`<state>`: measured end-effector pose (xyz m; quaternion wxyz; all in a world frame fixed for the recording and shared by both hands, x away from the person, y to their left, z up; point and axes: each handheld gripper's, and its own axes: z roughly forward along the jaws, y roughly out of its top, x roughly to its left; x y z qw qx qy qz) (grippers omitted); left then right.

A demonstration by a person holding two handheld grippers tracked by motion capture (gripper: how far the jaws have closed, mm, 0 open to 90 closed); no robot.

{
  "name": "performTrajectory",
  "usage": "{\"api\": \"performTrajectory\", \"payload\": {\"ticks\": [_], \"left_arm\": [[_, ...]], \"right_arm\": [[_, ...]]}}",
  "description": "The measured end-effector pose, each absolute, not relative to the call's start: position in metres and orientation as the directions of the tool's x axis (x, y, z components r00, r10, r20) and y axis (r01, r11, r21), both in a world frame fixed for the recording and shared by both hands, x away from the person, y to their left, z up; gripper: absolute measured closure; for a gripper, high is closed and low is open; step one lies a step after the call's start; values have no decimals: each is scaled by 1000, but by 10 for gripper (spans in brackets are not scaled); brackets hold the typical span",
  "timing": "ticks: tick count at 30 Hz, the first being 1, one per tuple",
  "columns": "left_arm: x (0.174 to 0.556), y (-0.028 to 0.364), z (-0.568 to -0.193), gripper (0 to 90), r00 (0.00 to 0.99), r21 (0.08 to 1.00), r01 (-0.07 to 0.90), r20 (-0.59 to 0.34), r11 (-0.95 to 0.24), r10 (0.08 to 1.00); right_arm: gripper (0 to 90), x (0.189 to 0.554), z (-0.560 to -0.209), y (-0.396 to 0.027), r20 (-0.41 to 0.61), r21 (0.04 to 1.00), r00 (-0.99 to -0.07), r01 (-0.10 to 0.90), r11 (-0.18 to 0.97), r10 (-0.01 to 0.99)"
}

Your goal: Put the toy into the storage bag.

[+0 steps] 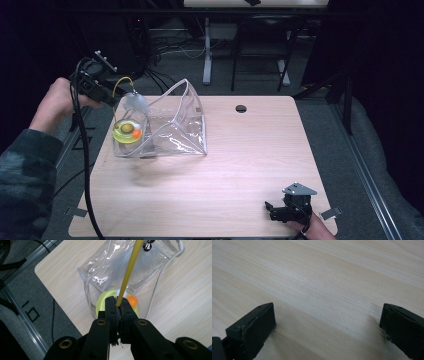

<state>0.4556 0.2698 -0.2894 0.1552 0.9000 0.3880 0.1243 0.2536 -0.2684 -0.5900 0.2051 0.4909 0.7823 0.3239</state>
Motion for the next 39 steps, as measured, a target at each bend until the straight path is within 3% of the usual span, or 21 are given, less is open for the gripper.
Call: {"api": "performTrajectory", "payload": {"ticks": [39], "left_arm": [[486,235,-336,876,707,319,666,19,-674,707]], "right_arm": [[0,254,-590,-269,-2,709,-436,634,309,900]]}}
